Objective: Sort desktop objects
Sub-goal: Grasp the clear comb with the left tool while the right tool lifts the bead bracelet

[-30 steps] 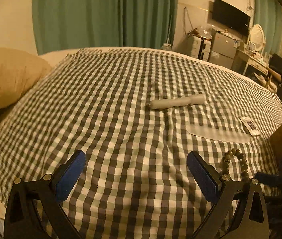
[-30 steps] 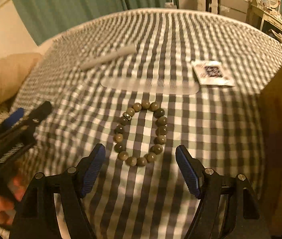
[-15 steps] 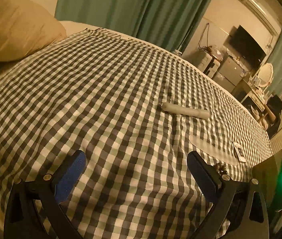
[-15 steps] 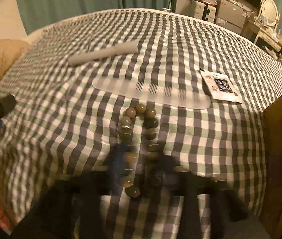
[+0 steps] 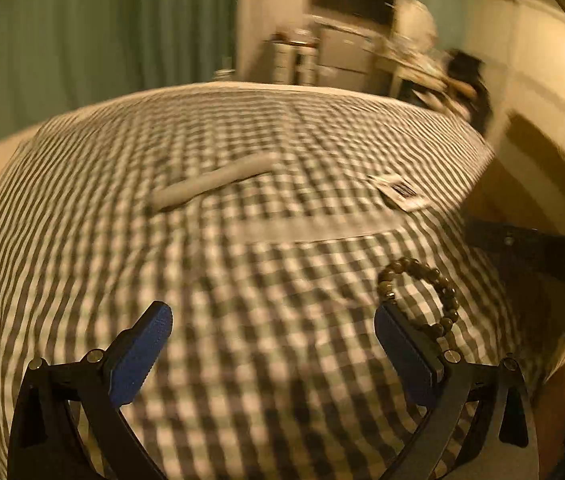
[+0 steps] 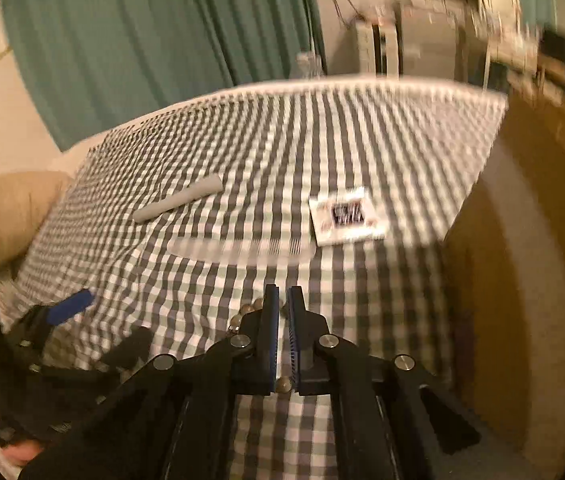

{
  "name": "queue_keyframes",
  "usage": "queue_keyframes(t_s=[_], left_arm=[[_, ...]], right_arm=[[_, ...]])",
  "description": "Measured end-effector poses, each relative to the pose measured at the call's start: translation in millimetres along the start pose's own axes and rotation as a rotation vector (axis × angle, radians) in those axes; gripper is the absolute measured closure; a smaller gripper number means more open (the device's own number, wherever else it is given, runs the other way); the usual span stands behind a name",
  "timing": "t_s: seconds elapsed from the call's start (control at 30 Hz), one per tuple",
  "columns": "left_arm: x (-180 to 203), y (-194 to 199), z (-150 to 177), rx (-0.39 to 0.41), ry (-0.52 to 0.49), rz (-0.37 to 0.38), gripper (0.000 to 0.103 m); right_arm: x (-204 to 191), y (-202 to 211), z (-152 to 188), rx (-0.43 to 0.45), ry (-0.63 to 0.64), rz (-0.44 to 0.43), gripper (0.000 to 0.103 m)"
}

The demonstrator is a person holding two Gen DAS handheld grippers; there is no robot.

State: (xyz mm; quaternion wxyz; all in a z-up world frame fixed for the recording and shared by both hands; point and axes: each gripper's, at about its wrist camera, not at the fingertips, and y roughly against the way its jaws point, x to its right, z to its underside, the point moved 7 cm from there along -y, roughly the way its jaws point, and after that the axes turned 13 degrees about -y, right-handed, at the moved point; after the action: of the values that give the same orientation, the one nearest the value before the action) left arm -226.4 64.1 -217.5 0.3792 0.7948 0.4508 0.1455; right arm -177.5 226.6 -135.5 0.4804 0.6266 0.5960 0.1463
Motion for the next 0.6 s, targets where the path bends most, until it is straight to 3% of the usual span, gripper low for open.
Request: queue_keyframes(t_s=[0.2,0.33,0.37,0.5,0.53,0.6], left_arm=[[-7,-51,-20,-0.044,-0.132,-0.021,0.000],[-15,-81,-32,-0.042,-0.164,0.015,0.000],[-15,-85,-37,-0.029,-0.161,0.052,0.000],[-7,-103,-51,-0.042,-0.233,0.144,0.000],[-5,-106,-52,-0.052,-0.257,0.155,0.000],[-5,-109,-52,-0.052,-0.278,0.174,0.003]], right_arm=[[2,-25,11,-0.081,0.006,0.026,0.098],[6,-44,14,-0.113,0.008,0.074,0.074],[5,-45,15,-0.111,0.002,0.059,0.074],[6,-59,14,-0.117,0.057,0.103,0.073],[8,-65,15,-0.147,0.047,0.087,0.087],[11,-68,16,-0.166,0.005,0.059,0.092]])
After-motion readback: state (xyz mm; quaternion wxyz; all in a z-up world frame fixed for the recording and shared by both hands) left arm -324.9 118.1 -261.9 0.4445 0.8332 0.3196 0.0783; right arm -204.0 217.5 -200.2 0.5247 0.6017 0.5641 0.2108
